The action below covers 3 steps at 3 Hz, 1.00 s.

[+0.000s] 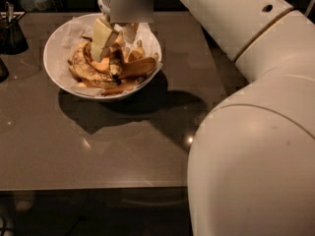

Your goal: Pick banana from white bowl

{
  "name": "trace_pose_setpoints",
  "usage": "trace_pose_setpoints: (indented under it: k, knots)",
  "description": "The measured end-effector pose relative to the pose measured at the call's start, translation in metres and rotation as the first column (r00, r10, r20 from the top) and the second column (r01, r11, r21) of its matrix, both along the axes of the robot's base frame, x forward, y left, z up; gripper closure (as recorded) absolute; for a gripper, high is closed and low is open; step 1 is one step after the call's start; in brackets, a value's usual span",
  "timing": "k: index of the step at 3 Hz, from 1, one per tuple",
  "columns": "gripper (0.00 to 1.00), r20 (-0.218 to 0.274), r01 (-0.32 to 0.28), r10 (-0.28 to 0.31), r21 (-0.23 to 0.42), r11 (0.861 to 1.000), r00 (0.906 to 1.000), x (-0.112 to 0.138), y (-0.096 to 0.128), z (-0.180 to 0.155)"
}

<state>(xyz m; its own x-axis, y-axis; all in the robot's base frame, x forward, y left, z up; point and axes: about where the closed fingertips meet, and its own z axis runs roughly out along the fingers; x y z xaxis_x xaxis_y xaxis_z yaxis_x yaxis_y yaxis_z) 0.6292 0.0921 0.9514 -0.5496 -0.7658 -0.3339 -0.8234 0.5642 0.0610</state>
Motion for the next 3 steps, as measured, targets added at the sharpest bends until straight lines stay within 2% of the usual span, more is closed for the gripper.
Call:
trace_pose_setpoints:
  k: [1,2,3]
  knots:
    - [0.29,-0.015,0.003,-0.003,-0.008,1.0,0.9999,0.004,0.002,-0.008]
    - [0.36,-0.041,0.009,-0.01,-0.021,1.0,0.9991,0.009,0.003,-0.021]
    - [0.55,-0.041,0.009,-0.01,-0.021,1.0,0.9991,0.009,0.003,-0.021]
